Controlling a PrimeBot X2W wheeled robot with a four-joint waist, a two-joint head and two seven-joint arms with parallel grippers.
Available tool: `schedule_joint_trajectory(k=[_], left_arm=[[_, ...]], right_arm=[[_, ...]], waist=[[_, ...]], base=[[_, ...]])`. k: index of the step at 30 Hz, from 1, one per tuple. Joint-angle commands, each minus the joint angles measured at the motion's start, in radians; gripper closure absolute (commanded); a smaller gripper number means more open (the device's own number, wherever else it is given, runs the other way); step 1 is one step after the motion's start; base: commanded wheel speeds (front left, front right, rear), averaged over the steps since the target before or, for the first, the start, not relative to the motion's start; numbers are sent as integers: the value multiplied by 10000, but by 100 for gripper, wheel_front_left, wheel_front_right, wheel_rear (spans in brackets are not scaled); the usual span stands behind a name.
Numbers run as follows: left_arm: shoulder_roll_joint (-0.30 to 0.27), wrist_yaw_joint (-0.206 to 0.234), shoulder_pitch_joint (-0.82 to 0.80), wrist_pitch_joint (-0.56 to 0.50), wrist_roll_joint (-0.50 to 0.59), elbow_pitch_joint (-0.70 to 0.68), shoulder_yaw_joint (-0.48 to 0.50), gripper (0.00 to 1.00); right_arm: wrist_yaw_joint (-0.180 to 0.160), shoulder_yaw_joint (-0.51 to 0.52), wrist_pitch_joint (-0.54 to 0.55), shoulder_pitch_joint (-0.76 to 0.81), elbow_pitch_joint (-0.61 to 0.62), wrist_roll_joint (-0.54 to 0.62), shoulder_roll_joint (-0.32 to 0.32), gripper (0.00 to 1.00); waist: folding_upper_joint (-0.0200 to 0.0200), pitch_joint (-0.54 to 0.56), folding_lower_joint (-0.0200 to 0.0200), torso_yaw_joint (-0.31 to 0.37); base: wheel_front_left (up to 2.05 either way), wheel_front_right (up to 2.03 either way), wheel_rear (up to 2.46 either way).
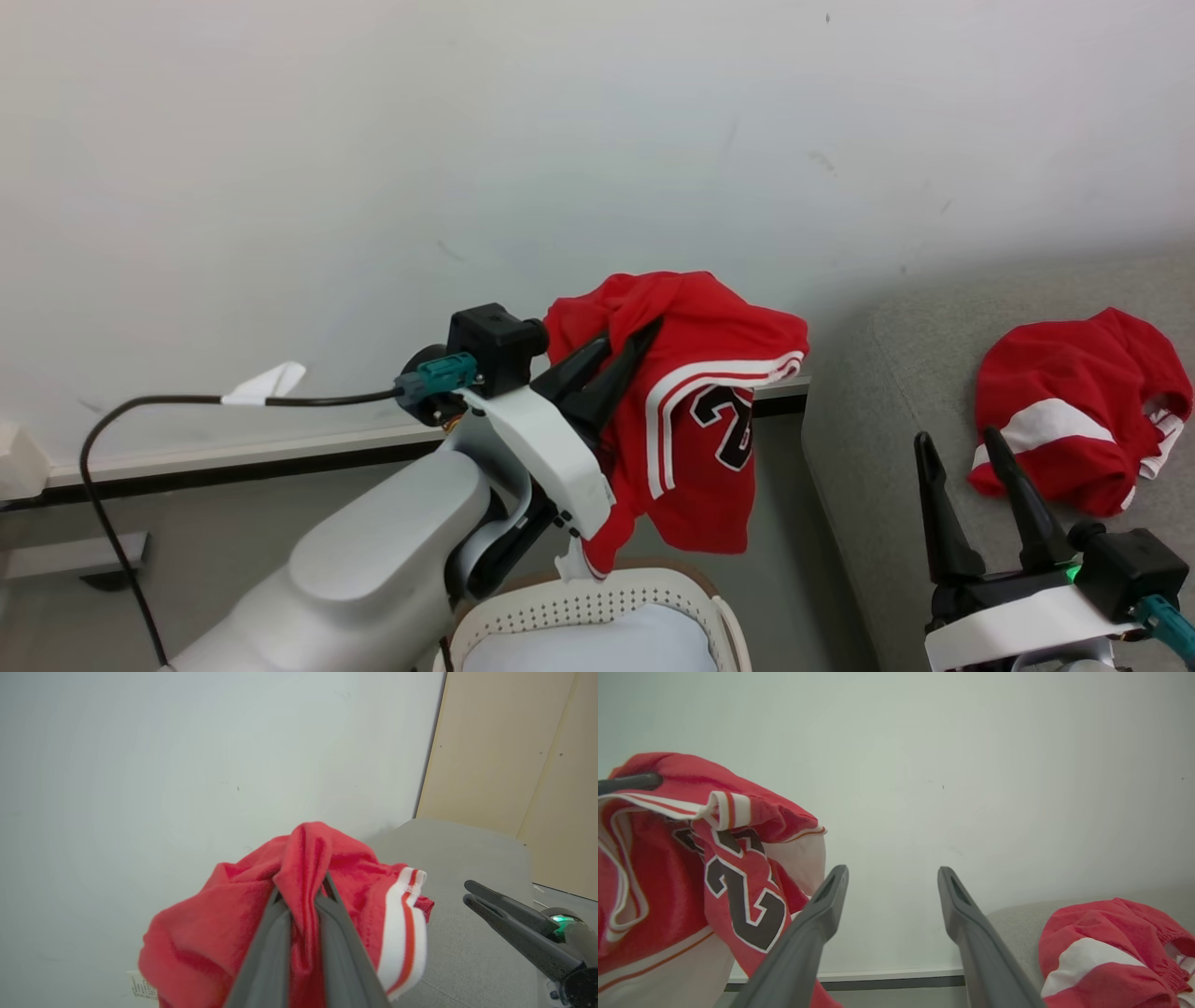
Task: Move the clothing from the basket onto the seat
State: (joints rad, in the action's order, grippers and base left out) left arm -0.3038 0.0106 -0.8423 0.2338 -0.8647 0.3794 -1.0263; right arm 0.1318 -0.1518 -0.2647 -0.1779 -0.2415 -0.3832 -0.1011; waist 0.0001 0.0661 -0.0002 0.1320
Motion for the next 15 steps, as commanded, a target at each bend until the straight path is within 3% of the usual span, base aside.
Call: schedule_joint_trajectory(k=[1,8,15], left_arm=[[-103,77,-23,-15,-6,-122,19,100],[-203,261,251,-61,-51,-551,-14,100],[-173,301,355,-88,-96,-618,-109,100]], right_arm=[[-22,-59,7,193,-35,-123,-16,0],[-22,-400,7,256,48,-188,94,0],[-22,-1762,7,367,184,19,-130,0]], waist=[[-1,0,2,-24],[-1,-66,2,-148],[-1,-79,2,-187]], base=[[0,0,0],[0,0,0],[0,0,0]])
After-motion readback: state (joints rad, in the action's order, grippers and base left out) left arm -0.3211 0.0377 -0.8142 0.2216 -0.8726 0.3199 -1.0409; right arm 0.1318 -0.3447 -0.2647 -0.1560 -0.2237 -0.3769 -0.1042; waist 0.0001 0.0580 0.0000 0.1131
